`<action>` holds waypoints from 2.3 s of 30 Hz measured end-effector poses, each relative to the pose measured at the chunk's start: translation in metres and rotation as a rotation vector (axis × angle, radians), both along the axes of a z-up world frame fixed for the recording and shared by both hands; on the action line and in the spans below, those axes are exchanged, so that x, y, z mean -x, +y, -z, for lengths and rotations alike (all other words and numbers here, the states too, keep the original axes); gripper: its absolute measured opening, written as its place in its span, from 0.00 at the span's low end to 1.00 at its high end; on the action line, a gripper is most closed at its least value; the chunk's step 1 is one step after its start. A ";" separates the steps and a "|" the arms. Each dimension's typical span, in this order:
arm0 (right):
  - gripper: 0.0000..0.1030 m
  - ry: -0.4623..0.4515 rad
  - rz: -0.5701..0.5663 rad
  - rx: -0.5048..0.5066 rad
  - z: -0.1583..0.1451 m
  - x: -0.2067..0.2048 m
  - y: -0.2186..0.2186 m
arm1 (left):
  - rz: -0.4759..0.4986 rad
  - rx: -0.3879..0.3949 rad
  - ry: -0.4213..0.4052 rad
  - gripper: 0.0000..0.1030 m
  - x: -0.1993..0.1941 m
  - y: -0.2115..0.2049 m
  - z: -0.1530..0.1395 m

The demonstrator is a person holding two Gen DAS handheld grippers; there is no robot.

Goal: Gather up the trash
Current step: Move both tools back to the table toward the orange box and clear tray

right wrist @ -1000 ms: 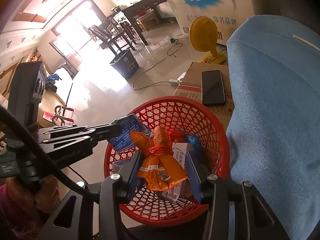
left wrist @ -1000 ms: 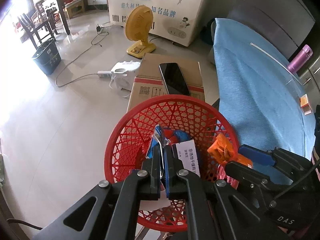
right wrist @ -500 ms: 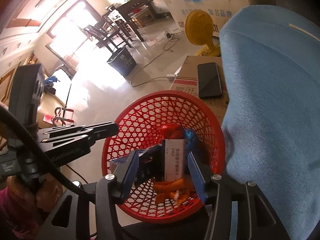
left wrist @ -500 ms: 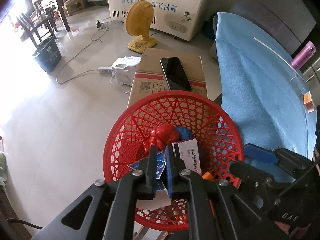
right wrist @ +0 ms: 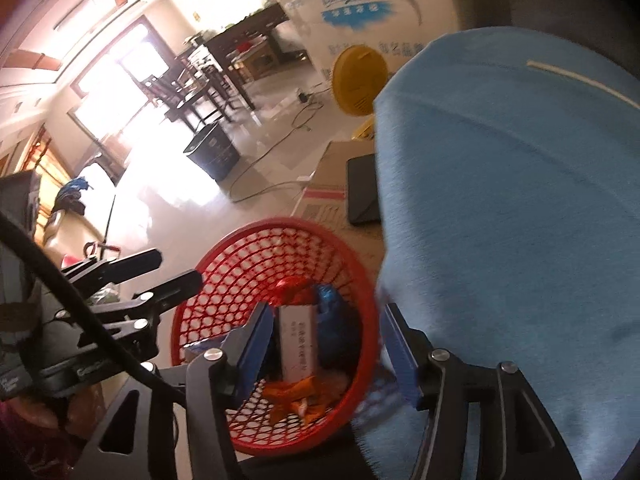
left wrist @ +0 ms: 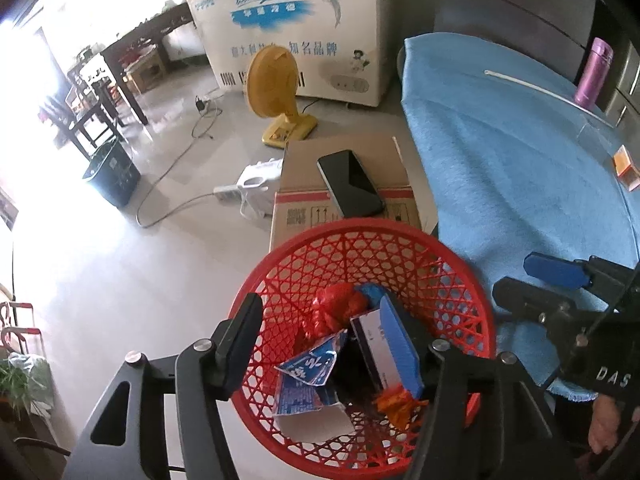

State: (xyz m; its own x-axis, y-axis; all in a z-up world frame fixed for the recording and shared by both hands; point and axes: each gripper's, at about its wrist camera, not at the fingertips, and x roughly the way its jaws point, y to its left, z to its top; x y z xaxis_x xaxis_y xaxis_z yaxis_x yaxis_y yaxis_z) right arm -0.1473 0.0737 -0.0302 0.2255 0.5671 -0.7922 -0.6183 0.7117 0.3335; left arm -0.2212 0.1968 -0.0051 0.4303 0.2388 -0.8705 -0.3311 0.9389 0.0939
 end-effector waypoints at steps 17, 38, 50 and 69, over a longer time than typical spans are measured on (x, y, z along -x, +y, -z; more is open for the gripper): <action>0.59 -0.061 0.147 -0.058 -0.027 -0.015 -0.059 | 0.068 -0.052 -0.029 0.60 -0.012 -0.036 -0.016; 0.59 -0.098 0.380 -0.124 -0.044 -0.036 -0.153 | 0.229 -0.184 -0.091 0.61 -0.055 -0.102 -0.048; 0.59 -0.095 0.519 -0.146 -0.043 -0.049 -0.216 | 0.298 -0.189 -0.051 0.61 -0.079 -0.132 -0.044; 0.62 -0.101 0.844 -0.142 -0.042 -0.082 -0.338 | 0.447 -0.178 0.015 0.61 -0.127 -0.190 -0.026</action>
